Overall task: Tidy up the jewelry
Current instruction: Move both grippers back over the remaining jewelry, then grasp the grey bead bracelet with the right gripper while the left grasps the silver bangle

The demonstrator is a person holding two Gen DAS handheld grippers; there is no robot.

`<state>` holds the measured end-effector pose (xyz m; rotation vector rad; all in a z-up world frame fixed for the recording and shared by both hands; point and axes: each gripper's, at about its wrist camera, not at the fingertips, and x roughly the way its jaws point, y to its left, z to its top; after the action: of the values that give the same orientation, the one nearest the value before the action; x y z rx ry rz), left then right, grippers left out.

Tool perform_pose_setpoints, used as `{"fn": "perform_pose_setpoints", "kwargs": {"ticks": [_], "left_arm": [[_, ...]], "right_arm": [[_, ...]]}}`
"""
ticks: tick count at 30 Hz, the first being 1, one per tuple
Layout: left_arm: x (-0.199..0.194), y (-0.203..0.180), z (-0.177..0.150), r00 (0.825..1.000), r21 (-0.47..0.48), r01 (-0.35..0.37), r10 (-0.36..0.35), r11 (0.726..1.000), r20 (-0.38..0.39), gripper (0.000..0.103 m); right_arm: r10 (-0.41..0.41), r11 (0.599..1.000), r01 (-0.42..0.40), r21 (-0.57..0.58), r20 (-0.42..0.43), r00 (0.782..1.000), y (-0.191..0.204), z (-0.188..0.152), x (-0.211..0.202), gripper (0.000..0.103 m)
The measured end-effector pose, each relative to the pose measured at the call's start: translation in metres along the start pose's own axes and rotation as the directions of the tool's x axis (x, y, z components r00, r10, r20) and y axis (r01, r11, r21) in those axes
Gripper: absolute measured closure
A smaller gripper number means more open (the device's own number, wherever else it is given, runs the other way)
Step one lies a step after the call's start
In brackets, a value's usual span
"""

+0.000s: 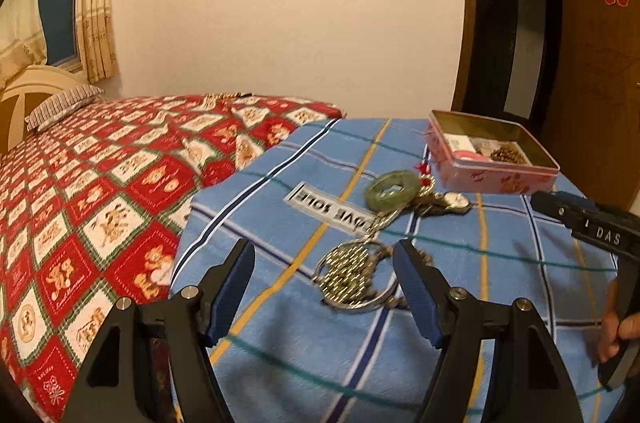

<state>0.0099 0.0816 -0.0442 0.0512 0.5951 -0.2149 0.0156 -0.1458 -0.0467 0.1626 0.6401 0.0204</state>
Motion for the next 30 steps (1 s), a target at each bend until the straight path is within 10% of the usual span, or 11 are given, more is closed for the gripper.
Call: {"fn": "perform_pose_setpoints", "kwargs": {"ticks": [20, 30], "left_arm": [[0.001, 0.014, -0.01, 0.998, 0.02, 0.019, -0.017, 1.0, -0.057, 0.031], [-0.001, 0.012, -0.009, 0.999, 0.049, 0.018, -0.016, 0.999, -0.05, 0.031]], "right_arm": [[0.151, 0.962, -0.2, -0.185, -0.25, 0.956, 0.094, -0.008, 0.064, 0.042], [0.1, 0.948, -0.181, -0.26, -0.296, 0.95, 0.104, -0.015, 0.071, 0.092]]}}
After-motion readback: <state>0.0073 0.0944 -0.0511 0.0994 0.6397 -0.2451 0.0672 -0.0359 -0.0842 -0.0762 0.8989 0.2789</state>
